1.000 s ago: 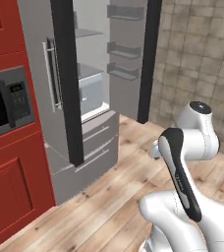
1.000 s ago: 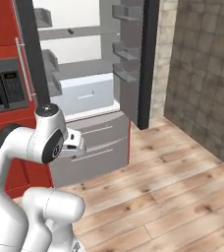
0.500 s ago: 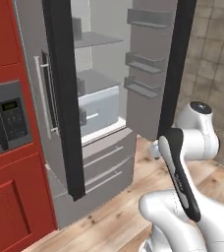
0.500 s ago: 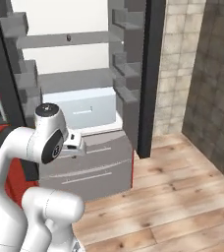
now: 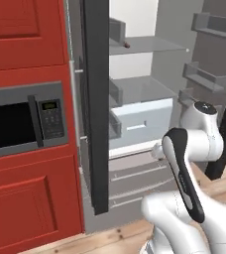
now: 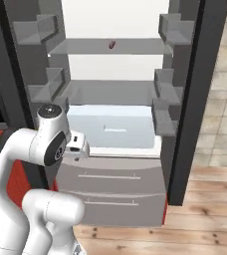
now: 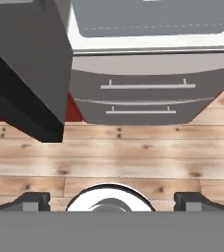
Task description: Retrieve the sausage and cheese from the fridge and place them on the cutting board on the counter.
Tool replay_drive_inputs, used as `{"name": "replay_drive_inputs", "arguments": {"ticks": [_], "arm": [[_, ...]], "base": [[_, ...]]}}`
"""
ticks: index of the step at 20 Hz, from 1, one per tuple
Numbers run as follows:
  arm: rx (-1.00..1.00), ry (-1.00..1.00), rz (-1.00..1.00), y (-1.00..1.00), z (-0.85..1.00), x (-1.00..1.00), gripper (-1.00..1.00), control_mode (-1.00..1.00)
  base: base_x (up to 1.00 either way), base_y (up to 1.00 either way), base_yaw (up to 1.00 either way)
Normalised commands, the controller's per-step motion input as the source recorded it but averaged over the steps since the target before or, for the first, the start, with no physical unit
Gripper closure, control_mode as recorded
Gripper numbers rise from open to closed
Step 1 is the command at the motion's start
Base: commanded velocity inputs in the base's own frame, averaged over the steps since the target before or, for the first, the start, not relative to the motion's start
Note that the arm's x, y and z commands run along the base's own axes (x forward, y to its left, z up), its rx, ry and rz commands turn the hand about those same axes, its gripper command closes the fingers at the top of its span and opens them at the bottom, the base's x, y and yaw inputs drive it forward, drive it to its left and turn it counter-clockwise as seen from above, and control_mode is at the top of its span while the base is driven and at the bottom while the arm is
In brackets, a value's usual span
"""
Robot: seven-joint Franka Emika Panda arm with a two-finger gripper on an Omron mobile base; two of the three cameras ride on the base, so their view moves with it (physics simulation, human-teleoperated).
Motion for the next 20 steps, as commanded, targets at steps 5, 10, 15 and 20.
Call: {"name": "replay_drive_inputs", "arguments": {"ticks": [5, 10, 15, 20], "arm": [[0.00, 0.00, 0.00, 0.00, 0.00, 0.00, -1.00, 1.00], [0.00, 0.00, 0.00, 0.00, 0.00, 0.00, -1.00, 1.00], [0.00, 0.00, 0.00, 0.00, 0.00, 0.00, -1.00, 1.00], [0.00, 0.00, 0.00, 0.00, 0.00, 0.00, -1.00, 1.00]], "base": [[0.53, -0.59, 0.35], [0.02, -0.40, 0.18], [0.46, -0.10, 0.07], [0.77, -0.12, 0.00]]}}
